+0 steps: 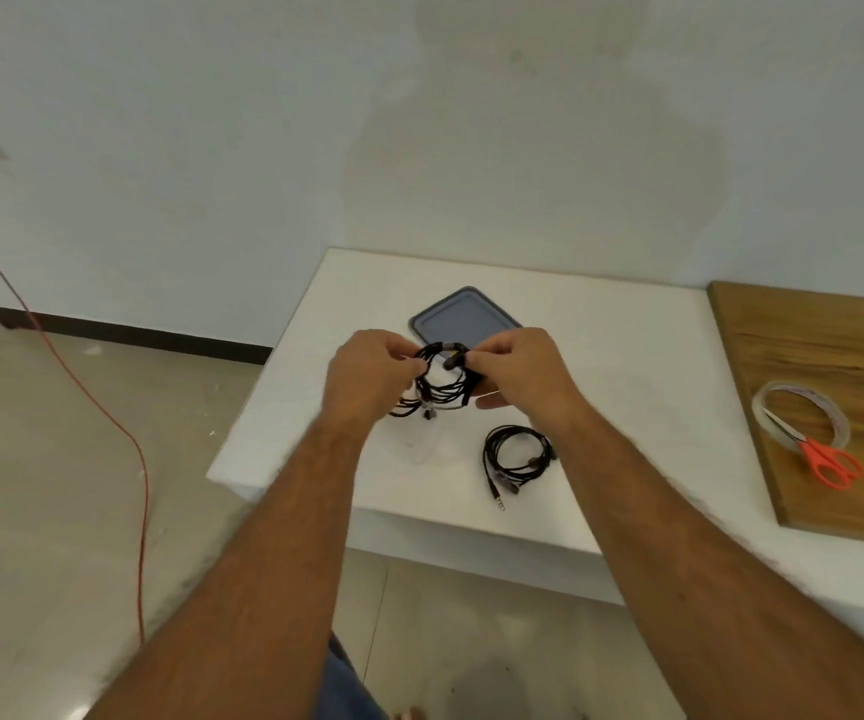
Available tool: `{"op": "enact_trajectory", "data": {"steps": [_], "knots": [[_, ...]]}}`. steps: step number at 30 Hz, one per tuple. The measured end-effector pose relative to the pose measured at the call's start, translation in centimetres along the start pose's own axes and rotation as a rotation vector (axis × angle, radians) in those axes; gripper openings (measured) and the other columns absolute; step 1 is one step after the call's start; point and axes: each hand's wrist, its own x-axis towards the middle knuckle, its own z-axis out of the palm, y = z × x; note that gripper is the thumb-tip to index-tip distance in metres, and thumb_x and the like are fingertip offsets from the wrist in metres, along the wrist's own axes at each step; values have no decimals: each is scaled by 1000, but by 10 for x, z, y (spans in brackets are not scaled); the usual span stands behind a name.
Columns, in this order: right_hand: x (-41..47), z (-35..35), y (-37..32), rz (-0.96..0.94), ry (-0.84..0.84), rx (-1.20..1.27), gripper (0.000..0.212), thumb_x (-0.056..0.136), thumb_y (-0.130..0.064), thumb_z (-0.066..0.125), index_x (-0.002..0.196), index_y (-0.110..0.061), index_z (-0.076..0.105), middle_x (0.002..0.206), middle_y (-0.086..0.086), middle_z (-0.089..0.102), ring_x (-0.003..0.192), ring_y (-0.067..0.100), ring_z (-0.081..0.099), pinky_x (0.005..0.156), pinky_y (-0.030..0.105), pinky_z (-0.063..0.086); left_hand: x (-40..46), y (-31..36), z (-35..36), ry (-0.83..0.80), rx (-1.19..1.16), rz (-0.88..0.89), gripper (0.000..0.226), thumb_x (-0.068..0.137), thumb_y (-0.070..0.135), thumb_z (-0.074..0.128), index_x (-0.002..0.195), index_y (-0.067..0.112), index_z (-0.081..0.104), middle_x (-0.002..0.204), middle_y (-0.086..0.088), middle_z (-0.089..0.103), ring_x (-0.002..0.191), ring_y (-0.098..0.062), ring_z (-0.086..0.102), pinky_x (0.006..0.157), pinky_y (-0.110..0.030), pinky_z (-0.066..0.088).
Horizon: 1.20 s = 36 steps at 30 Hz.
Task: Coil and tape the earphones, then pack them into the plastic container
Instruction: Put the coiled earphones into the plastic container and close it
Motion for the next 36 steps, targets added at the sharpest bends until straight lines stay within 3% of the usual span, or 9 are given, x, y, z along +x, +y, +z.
{"op": "enact_trajectory", "data": {"steps": [5,8,13,18,22,24,27,31,36], "knots": [[8,57,-8,10,-33,-228,16,84,-5,64,70,-8,72,72,16,73,62,29,73,64,43,62,3,-34,-32,51,119,-114,16,76,30,78,88,28,68,74,5,71,73,-11,69,74,-32,56],[13,76,-7,-10,-28,-440,16,82,-5,60,75,-5,74,68,14,73,59,26,72,65,43,62,5,-40,-35,52,179,-170,14,76,30,78,80,29,65,78,3,71,80,-18,70,74,-31,55],[18,95,-5,-22,-33,-668,17,79,-4,55,78,-5,72,70,12,71,65,28,70,63,38,61,7,-41,-34,35,259,-228,8,77,19,70,84,21,74,81,-1,73,80,-21,69,61,-24,45],[17,106,-3,-55,-48,-863,20,82,-7,55,63,-12,54,61,1,51,59,21,51,43,24,30,11,-41,-34,22,319,-252,18,71,14,75,88,19,73,83,-2,73,82,-22,68,56,-26,44],[13,103,-4,-112,-57,-944,29,88,-10,56,61,-13,46,58,-1,44,58,18,47,42,25,26,11,-40,-33,24,328,-231,15,73,16,76,88,16,73,84,-4,72,81,-22,67,55,-25,42],[9,95,-13,-148,-63,-946,21,89,-10,56,69,-9,55,63,1,52,65,21,54,45,25,33,9,-37,-32,47,314,-201,12,75,17,73,87,16,73,82,-4,72,80,-22,67,55,-25,43],[1,69,-26,-198,-36,-824,17,89,-13,57,90,-4,71,84,9,71,79,26,67,67,34,56,5,-26,-28,72,242,-112,9,82,20,68,87,20,76,80,-2,73,80,-20,69,63,-27,52],[-8,10,-18,-157,45,-691,18,85,-13,61,83,0,72,80,17,72,76,32,70,72,49,58,-9,1,-4,-21,194,53,12,86,25,68,89,17,76,78,-2,73,73,-16,68,67,-28,55],[-21,-51,18,86,88,-627,5,84,-16,69,89,-14,69,81,8,73,71,21,73,71,42,62,-23,30,49,-182,322,197,17,88,31,68,95,17,75,84,-3,74,82,-19,70,78,-35,57]]}}
